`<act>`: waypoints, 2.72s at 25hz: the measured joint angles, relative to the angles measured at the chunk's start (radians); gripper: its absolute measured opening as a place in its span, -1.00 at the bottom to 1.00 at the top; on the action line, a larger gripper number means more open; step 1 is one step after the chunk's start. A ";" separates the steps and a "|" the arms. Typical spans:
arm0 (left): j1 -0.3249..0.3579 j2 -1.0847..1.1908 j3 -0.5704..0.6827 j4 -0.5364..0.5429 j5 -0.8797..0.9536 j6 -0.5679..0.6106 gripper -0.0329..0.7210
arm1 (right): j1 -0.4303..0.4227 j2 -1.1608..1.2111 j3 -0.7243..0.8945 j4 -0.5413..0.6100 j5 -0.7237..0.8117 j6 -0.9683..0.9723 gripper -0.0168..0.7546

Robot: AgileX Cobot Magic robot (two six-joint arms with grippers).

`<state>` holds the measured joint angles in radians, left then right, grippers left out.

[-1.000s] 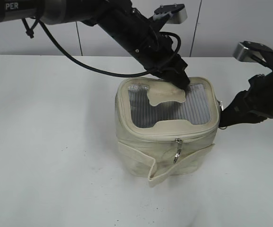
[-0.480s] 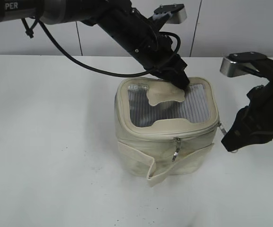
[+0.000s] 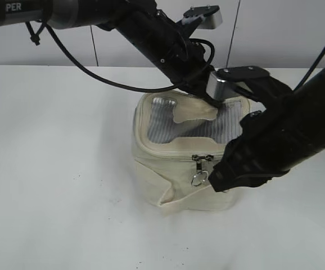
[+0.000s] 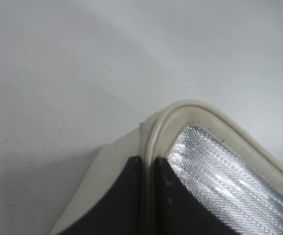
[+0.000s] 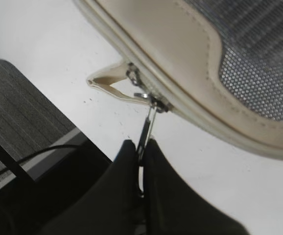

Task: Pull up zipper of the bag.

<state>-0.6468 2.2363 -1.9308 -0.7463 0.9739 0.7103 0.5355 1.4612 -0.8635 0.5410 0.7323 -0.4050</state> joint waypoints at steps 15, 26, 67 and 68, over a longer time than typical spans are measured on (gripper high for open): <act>0.001 0.000 0.000 0.007 0.019 -0.015 -0.81 | 0.075 0.084 -0.057 0.137 -0.051 -0.015 -0.97; 0.001 0.000 0.000 0.006 0.018 -0.024 -0.81 | 0.113 0.079 -0.066 -0.052 -0.058 0.221 -0.69; 0.020 -0.876 0.406 0.770 0.240 -0.586 -0.06 | -0.311 -0.808 0.117 -0.427 0.434 0.397 0.53; 0.020 -0.934 0.467 0.762 0.241 -0.591 -0.06 | -0.311 -0.856 0.140 -0.427 0.434 0.397 0.53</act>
<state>-0.6265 1.3027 -1.4642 0.0161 1.2150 0.1190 0.2243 0.6052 -0.7238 0.1143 1.1663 -0.0076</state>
